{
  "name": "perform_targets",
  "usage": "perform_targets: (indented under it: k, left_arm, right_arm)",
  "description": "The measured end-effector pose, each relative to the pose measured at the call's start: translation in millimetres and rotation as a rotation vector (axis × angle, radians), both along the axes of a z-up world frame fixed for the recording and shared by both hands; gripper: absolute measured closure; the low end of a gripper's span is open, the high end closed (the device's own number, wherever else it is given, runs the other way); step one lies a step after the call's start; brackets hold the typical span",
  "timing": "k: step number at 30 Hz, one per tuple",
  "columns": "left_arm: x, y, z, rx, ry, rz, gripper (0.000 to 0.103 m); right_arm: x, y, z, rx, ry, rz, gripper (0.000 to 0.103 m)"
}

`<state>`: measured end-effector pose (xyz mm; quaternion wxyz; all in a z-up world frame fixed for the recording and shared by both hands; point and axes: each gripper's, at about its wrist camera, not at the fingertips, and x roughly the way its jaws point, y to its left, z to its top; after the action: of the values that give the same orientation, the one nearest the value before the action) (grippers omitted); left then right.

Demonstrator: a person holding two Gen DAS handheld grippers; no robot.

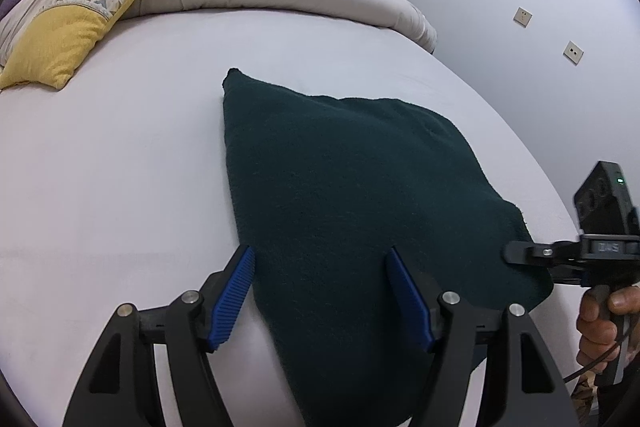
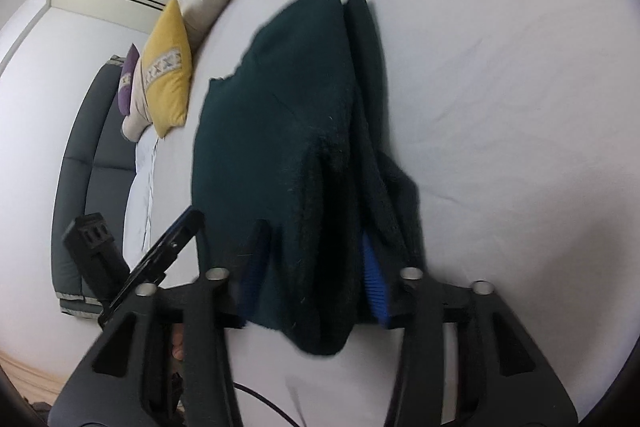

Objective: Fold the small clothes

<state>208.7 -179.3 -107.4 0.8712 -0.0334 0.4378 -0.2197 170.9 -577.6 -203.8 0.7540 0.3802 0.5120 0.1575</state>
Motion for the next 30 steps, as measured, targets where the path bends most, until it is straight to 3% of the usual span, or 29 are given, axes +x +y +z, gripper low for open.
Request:
perform_targets:
  k: [3, 6, 8, 12, 16, 18, 20, 21, 25, 28, 30]
  left_arm:
    - [0, -4, 0, 0.017, -0.004, 0.000, 0.033]
    - [3, -6, 0, 0.025, -0.005, -0.001, 0.032]
    - [4, -6, 0, 0.026, -0.005, 0.000, 0.032]
    - [3, -9, 5, 0.025, -0.019, -0.002, 0.032]
    - [0, -19, 13, 0.024, -0.067, -0.031, 0.032]
    - [6, -30, 5, 0.081, -0.064, -0.042, 0.032]
    - [9, -35, -4, 0.111, -0.054, -0.054, 0.028]
    - [8, -36, -5, 0.121, -0.066, -0.061, 0.027]
    - [9, -29, -3, 0.100, -0.056, -0.063, 0.027]
    - [11, -28, -4, 0.096, -0.048, -0.057, 0.027]
    - [10, -29, -4, 0.101, -0.052, -0.057, 0.027]
  right_arm:
    - [10, -5, -14, 0.106, 0.009, -0.044, 0.080]
    - [20, -8, -19, 0.155, 0.008, -0.061, 0.081]
    - [24, -9, -18, 0.140, 0.006, -0.058, 0.090]
    - [16, -11, -6, 0.078, -0.030, -0.063, 0.093]
    - [-3, -27, 9, 0.101, -0.105, -0.065, 0.093]
    - [-1, -30, -15, 0.067, -0.043, -0.049, 0.093]
    - [-3, -37, -39, 0.121, -0.024, -0.070, 0.095]
    - [-7, -42, -39, 0.156, -0.046, -0.093, 0.094]
    - [-13, -38, -27, 0.110, -0.065, -0.092, 0.090]
    - [-23, -34, -12, 0.109, -0.054, -0.087, 0.083]
    - [-34, -32, -1, 0.102, -0.079, -0.064, 0.073]
